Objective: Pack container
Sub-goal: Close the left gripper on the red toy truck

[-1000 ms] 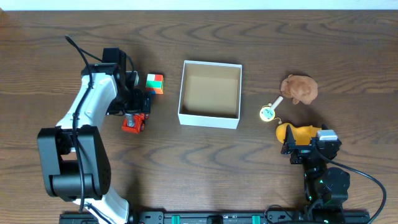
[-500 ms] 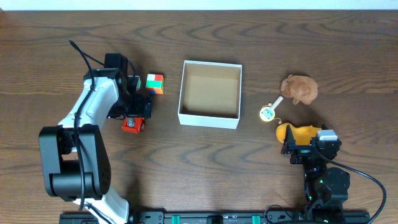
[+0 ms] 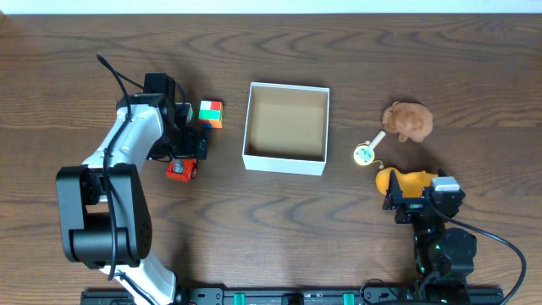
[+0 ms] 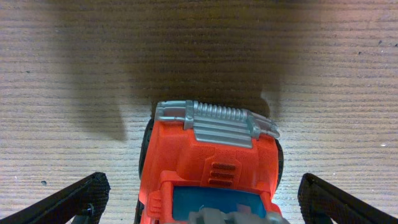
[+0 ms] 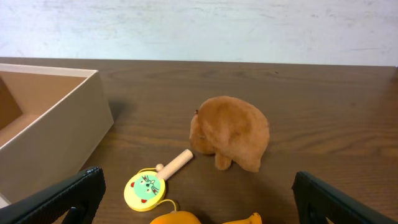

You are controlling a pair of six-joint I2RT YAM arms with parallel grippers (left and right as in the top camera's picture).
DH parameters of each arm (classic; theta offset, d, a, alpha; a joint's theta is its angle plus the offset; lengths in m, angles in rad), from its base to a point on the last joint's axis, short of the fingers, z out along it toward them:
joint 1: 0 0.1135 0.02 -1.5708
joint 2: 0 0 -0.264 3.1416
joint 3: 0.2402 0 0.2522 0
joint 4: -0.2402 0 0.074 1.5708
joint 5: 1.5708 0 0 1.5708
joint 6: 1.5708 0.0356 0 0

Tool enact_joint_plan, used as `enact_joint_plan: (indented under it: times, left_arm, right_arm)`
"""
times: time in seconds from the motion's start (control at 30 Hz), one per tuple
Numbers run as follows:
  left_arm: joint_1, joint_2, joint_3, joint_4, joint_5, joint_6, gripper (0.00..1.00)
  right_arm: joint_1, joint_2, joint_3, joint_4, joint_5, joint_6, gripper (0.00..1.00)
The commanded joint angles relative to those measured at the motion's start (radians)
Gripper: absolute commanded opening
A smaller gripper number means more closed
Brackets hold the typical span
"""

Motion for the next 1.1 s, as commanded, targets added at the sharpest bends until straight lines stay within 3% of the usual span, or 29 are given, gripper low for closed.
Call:
enact_joint_plan:
  times: [0.0, 0.33, 0.4, 0.5, 1.07]
  left_arm:
    - [0.004, 0.014, -0.014, -0.002, 0.01, 0.021, 0.98]
    - [0.004, 0.015, -0.017, 0.001, 0.01, 0.021, 1.0]
    - [0.004, 0.015, -0.017, 0.001, 0.01, 0.021, 0.91]
    - [0.004, 0.015, -0.017, 0.001, 0.01, 0.021, 0.88]
    - [0.004, 0.015, -0.018, 0.001, 0.011, 0.02, 0.89]
  right_arm:
    - [-0.008, -0.003, -0.002, -0.003, -0.006, 0.006, 0.99]
    - [-0.008, -0.003, -0.002, -0.003, -0.006, 0.006, 0.99]
    - [-0.008, -0.003, -0.002, -0.003, -0.006, 0.006, 0.99]
    - [-0.008, -0.003, -0.002, -0.003, -0.006, 0.006, 0.99]
    - [-0.008, -0.003, -0.002, -0.003, -0.006, 0.006, 0.99]
